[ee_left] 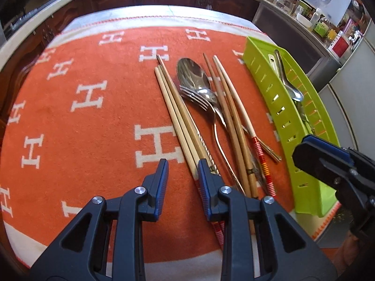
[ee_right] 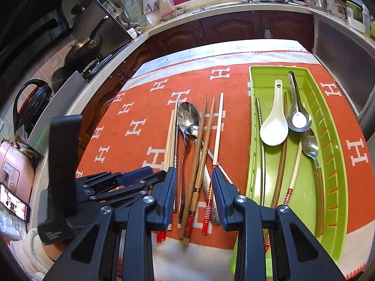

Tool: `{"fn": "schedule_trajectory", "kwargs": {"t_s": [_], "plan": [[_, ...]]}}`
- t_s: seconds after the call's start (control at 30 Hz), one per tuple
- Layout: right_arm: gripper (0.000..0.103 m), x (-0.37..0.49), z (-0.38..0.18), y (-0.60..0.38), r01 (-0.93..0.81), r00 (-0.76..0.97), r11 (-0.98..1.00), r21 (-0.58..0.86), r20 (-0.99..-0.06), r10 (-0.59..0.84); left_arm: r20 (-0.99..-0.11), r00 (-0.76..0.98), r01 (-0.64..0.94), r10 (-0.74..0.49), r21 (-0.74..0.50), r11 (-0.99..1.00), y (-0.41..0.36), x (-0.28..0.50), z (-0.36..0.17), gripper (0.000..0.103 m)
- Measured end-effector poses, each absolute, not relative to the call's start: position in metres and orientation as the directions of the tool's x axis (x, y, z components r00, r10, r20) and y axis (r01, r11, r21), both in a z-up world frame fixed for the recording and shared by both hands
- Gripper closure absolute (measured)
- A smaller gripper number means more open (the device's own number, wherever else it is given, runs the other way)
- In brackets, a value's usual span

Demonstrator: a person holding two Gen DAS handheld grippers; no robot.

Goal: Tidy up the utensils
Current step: 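Grasp a red-striped wooden chopstick with the left gripper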

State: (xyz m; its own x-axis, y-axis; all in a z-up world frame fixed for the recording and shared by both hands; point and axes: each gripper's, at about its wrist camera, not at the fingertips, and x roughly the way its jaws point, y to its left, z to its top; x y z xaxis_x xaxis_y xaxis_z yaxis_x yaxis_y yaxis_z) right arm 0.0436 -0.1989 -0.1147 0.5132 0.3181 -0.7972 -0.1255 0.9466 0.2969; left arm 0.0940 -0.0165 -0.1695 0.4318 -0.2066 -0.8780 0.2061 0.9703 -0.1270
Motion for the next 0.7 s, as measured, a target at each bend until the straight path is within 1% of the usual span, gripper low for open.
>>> {"fn": "schedule_trajectory", "kwargs": {"t_s": [0.2,0.33,0.5,0.53,0.57,0.6,0.7], "plan": [[0.072,0.049,-0.118,-0.203,-0.122,0.508,0.947,0.298,-0.801,0.317,-0.874,0.458,0.200,-0.163,-0.077,0.977,-0.019,0.095,-0.172,0.080],[0.072,0.050,-0.119,-0.198,-0.134,0.508,0.947,0.292,-0.801,0.318,-0.875,0.477,0.191,-0.081,0.013,0.981,-0.023,0.094,-0.175,0.080],[0.072,0.052,-0.120,-0.194,-0.148,0.503,0.946,0.289,-0.802,0.323,-0.877,0.475,0.178,-0.067,0.022,0.984,-0.021,0.095,-0.174,0.080],[0.072,0.052,-0.120,-0.193,-0.149,0.503,0.946,0.288,-0.802,0.323,-0.877,0.475,0.174,-0.066,0.020,0.985,-0.020,0.096,-0.174,0.089],[0.072,0.052,-0.120,-0.193,-0.151,0.503,0.946,0.286,-0.802,0.322,-0.877,0.477,0.169,-0.058,0.027,0.985,-0.019,0.097,-0.173,0.095],[0.072,0.052,-0.120,-0.192,-0.153,0.503,0.946,0.286,-0.801,0.323,-0.877,0.478,0.164,-0.049,0.034,0.986,-0.018,0.097,-0.174,0.098],[0.073,0.051,-0.121,-0.190,-0.158,0.501,0.946,0.284,-0.802,0.325,-0.880,0.470,0.153,-0.076,-0.003,0.988,-0.009,0.098,-0.173,0.099]]}}
